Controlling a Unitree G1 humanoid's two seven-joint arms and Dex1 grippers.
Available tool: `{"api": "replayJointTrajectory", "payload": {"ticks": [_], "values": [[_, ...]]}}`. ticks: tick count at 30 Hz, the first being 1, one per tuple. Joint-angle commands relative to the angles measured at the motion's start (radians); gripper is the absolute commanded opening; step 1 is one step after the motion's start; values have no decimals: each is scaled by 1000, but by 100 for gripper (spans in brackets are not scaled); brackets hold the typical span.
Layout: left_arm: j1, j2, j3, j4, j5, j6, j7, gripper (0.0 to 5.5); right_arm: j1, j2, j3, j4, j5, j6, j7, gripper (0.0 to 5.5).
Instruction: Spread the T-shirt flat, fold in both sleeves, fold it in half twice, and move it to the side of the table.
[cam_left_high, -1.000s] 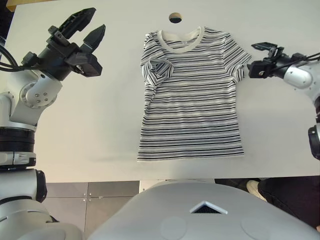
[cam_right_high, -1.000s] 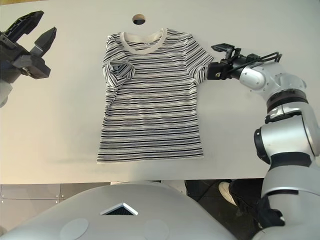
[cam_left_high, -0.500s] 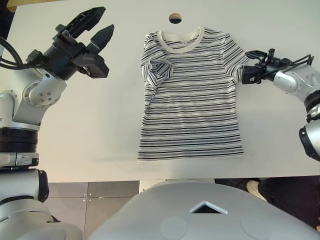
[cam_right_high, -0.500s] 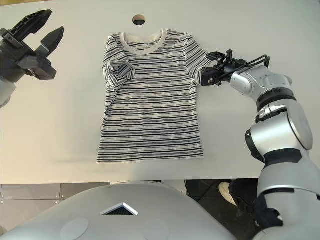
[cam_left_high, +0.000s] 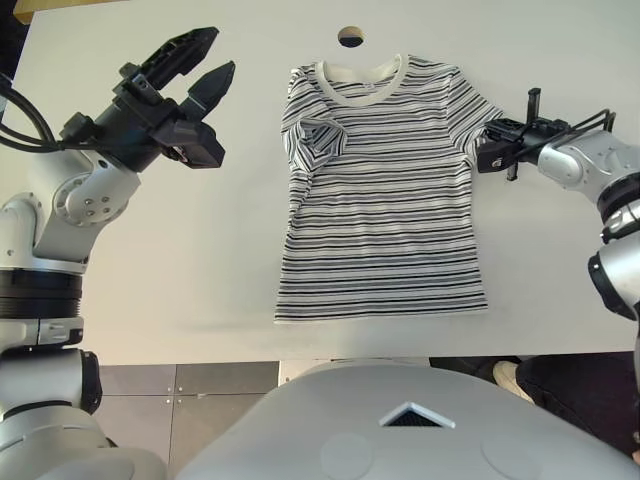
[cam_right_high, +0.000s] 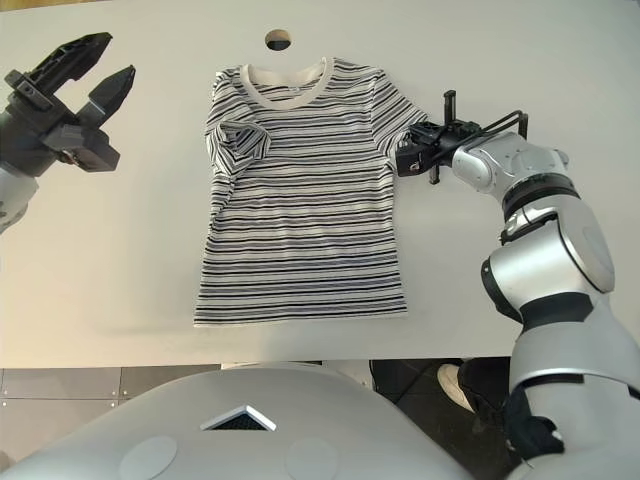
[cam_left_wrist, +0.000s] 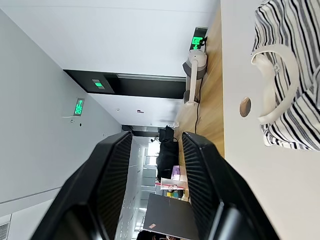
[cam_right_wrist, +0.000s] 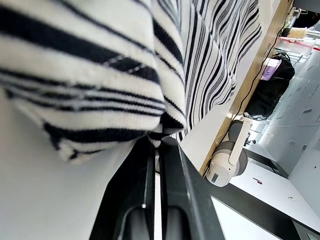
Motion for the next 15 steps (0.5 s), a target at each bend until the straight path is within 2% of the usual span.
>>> {"api": "replayJointTrajectory", "payload": {"ticks": [1,15], "values": [[29,-5,21,-31,7,17,-17,189,-3,11,25,16,-31,23,-3,11],[125,-22,70,-150,24,90,-25,189,-172,36,122,-29,-152,-77,-107,11]]}}
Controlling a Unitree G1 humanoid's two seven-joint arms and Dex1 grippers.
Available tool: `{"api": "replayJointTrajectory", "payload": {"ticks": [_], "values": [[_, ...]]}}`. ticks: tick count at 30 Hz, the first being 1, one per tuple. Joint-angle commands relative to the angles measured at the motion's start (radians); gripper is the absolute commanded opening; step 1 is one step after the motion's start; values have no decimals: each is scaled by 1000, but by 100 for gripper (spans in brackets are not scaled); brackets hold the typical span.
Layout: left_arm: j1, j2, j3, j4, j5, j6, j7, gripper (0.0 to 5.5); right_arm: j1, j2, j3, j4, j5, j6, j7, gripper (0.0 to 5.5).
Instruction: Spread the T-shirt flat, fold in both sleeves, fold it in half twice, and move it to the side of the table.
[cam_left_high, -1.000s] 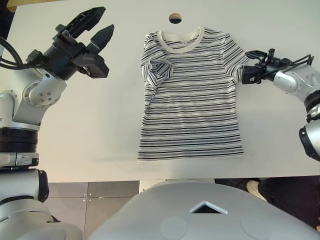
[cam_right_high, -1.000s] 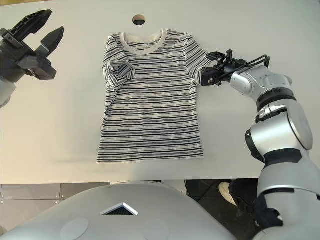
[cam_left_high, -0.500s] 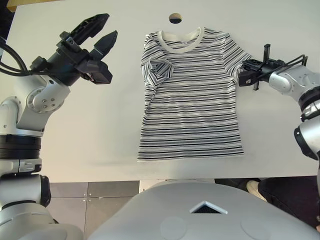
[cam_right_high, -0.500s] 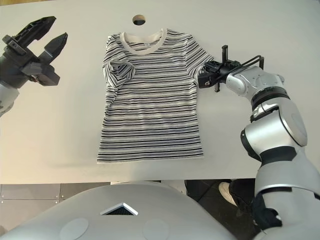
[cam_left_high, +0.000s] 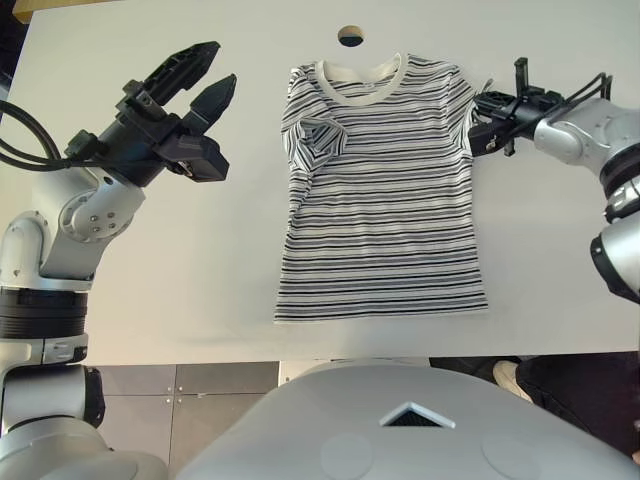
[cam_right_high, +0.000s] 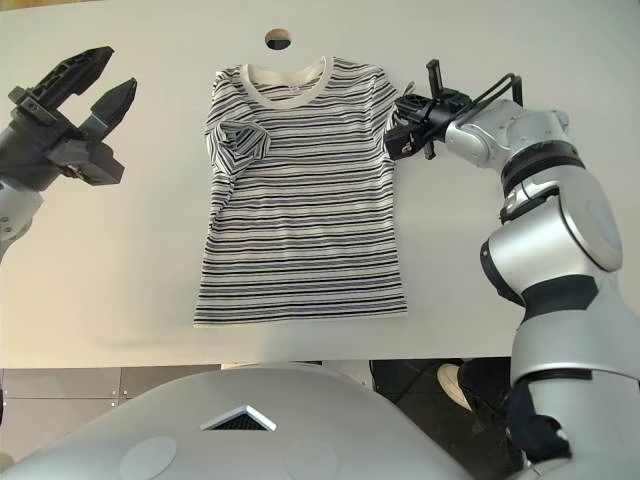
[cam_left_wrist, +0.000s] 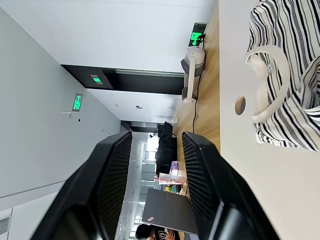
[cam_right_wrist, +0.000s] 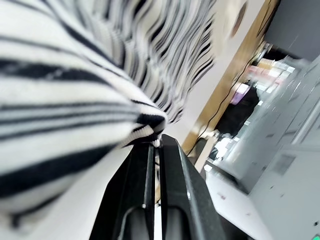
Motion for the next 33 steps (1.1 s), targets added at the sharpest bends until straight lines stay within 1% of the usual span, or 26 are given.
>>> {"api": "replayJointTrajectory", "payload": {"ticks": [1,7,12,18,21,26,29,31,33], "values": [[31,-9,21,-32,17,23,-15,189,-47,17,41,-12,-47,-23,-23,11],[49,-15,31,-50,21,37,-17,189,-40,56,66,-28,-61,-68,-34,11],[66,-20,40,-58,27,45,-14,189,-8,118,50,-20,-34,-70,-10,11],[69,-22,46,-54,27,47,-12,189,6,140,46,-13,-21,-64,17,11],[81,-28,49,-59,32,49,-9,189,17,145,37,-8,-6,-63,49,62],[100,-34,55,-61,36,52,-6,189,11,148,9,-9,17,-46,35,146],[103,-45,36,-57,49,49,-10,189,3,146,-41,-15,71,-68,38,153],[112,-48,13,-64,64,44,-25,189,-4,135,-95,-25,134,-122,72,153],[137,-40,-11,-76,76,31,-50,189,-10,103,-149,-44,211,-220,145,153]]}}
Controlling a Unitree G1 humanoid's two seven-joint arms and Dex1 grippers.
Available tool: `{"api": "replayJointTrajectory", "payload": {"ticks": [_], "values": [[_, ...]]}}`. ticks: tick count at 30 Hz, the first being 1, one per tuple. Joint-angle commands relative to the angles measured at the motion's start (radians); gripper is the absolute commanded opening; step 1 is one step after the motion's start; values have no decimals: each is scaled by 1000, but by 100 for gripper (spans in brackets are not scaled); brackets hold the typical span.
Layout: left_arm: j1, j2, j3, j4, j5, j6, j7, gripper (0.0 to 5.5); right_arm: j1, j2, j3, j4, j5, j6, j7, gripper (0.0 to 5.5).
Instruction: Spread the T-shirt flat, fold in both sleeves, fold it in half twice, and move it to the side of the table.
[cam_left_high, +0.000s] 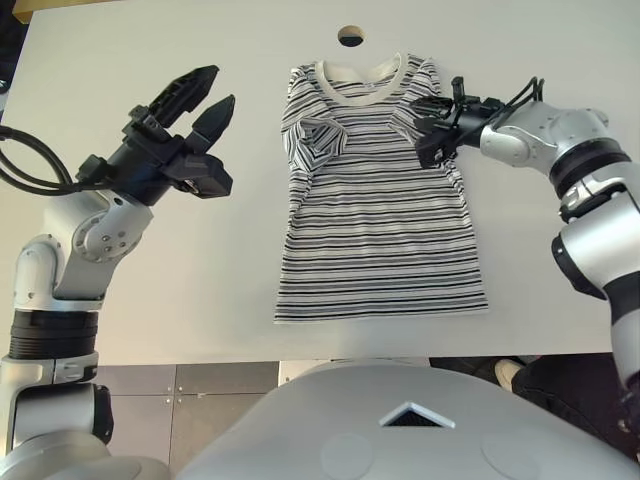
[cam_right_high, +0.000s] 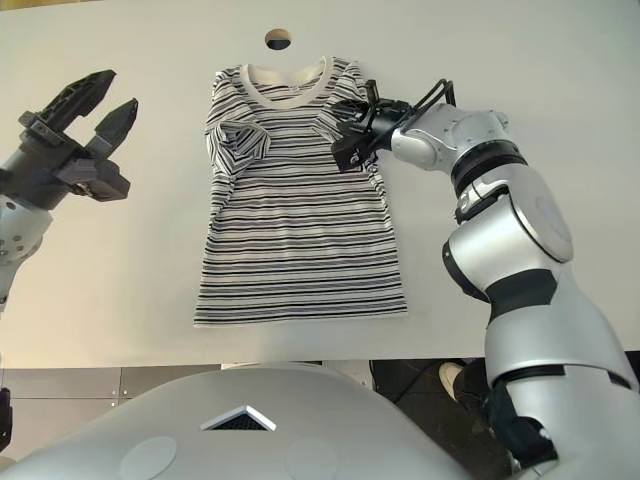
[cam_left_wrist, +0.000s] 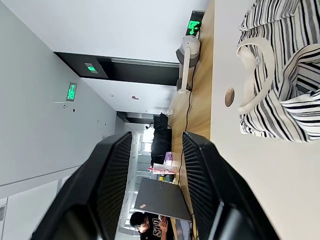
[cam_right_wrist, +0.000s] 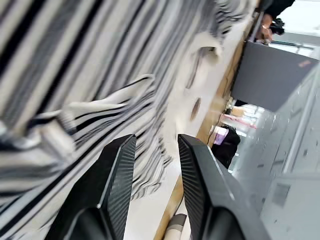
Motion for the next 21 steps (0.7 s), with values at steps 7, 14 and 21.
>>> {"api": "replayJointTrajectory", "payload": {"ticks": [7,14,21], "values": [[261,84,-64,-136,94,-77,-141,189,95,-225,-146,-166,425,-490,596,153],[484,172,-67,-238,234,-140,-212,189,273,-528,40,-489,781,-547,1000,153],[540,184,-117,-244,307,-167,-244,189,424,-662,76,-699,984,-442,1231,153]]}}
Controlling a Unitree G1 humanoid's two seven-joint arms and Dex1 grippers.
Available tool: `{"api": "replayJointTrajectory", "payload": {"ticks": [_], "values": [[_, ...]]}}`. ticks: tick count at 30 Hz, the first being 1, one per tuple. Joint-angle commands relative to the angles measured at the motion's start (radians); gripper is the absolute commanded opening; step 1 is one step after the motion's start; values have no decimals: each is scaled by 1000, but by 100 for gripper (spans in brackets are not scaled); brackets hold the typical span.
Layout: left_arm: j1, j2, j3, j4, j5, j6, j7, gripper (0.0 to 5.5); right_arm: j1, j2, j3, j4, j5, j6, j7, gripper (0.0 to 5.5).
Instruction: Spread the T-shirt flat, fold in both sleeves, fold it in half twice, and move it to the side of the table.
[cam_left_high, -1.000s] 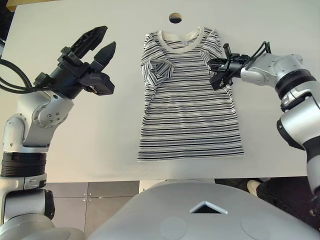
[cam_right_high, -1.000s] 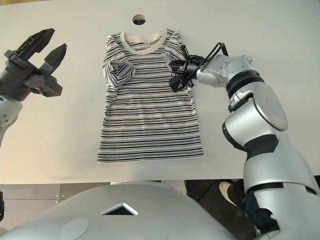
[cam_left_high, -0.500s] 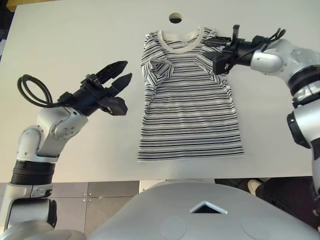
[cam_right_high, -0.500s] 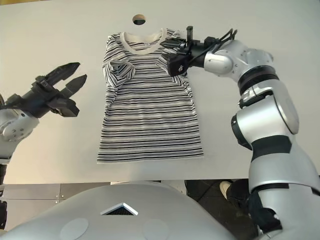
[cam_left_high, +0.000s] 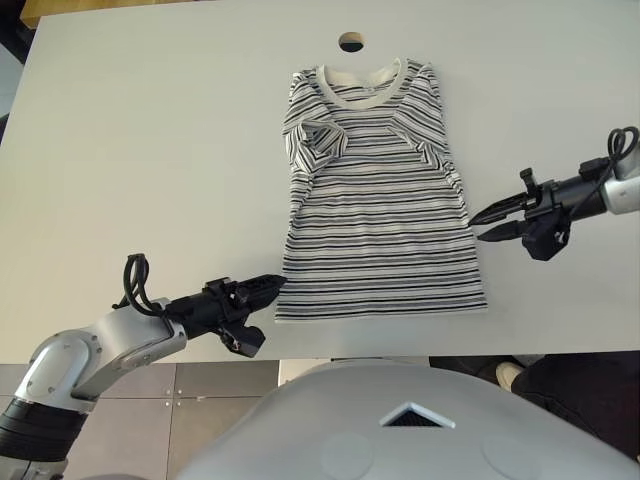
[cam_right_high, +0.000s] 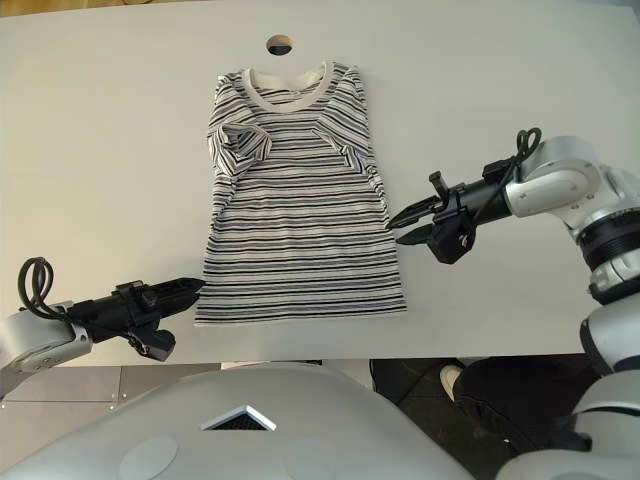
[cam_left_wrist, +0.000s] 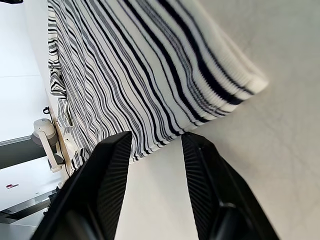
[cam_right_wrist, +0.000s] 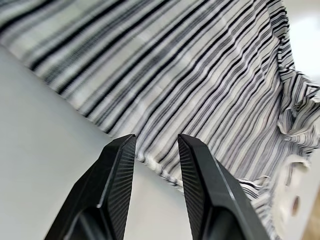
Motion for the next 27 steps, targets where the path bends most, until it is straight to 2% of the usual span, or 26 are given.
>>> {"api": "replayJointTrajectory", "payload": {"ticks": [1,7,12,17,27], "values": [[24,12,-48,7,55,-8,-39,189,76,-42,-4,-62,51,17,78,153],[6,-9,-102,22,72,-15,-29,189,169,-38,-46,-71,75,8,125,153],[16,-13,-125,25,85,-4,-20,101,183,-17,-72,-64,87,9,158,158],[23,-9,-130,25,91,5,-11,13,188,9,-88,-11,40,-102,137,158],[53,-23,-136,4,98,35,1,11,237,37,-51,4,-35,-242,33,158]]}}
